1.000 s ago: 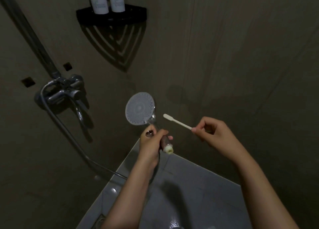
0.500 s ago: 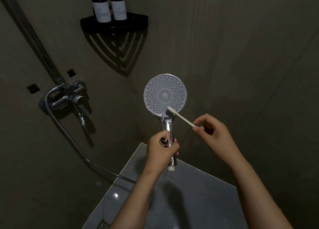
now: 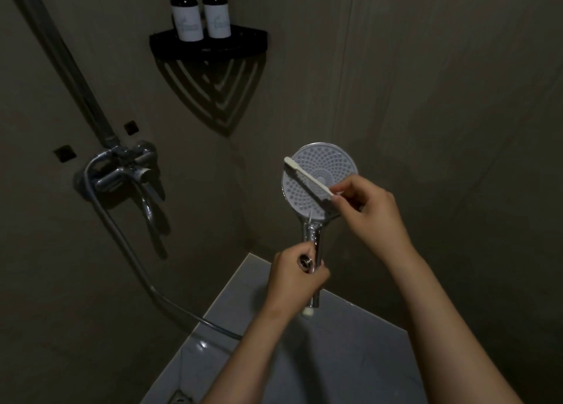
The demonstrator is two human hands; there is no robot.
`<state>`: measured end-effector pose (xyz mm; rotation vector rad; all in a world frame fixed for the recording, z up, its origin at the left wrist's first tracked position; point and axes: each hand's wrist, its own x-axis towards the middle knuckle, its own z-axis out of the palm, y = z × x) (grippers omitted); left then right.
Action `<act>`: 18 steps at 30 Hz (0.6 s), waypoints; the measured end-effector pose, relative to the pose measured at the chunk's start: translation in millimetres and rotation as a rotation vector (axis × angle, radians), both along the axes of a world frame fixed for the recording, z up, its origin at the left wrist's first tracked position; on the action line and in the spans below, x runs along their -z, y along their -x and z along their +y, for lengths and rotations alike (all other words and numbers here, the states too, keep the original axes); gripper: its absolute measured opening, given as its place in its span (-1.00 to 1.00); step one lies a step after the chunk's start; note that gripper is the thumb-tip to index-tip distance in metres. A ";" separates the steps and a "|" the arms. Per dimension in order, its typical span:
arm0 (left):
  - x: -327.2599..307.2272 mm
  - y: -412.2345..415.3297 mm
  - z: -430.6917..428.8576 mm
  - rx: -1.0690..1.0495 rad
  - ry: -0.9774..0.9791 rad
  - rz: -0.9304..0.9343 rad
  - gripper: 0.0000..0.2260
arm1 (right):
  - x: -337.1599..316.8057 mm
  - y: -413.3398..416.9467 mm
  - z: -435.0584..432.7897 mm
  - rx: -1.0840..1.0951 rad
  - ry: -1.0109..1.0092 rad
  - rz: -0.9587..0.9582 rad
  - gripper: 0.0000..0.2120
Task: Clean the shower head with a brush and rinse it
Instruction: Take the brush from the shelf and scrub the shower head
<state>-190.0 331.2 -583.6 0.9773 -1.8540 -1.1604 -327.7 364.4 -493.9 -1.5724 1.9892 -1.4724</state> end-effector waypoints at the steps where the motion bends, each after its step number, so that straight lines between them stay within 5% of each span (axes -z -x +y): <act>1: 0.5 -0.3 0.0 -0.001 -0.003 0.000 -0.77 | 0.1 1.3 -0.4 0.003 -0.001 0.015 -0.93; 14: 0.7 1.7 2.9 -0.008 -0.043 0.055 -0.84 | 16.3 29.7 19.5 0.395 0.197 -0.048 -0.95; 18: 0.4 5.8 -0.9 -0.008 -0.026 0.061 -0.87 | 16.4 13.5 15.9 0.188 0.235 -0.063 -0.90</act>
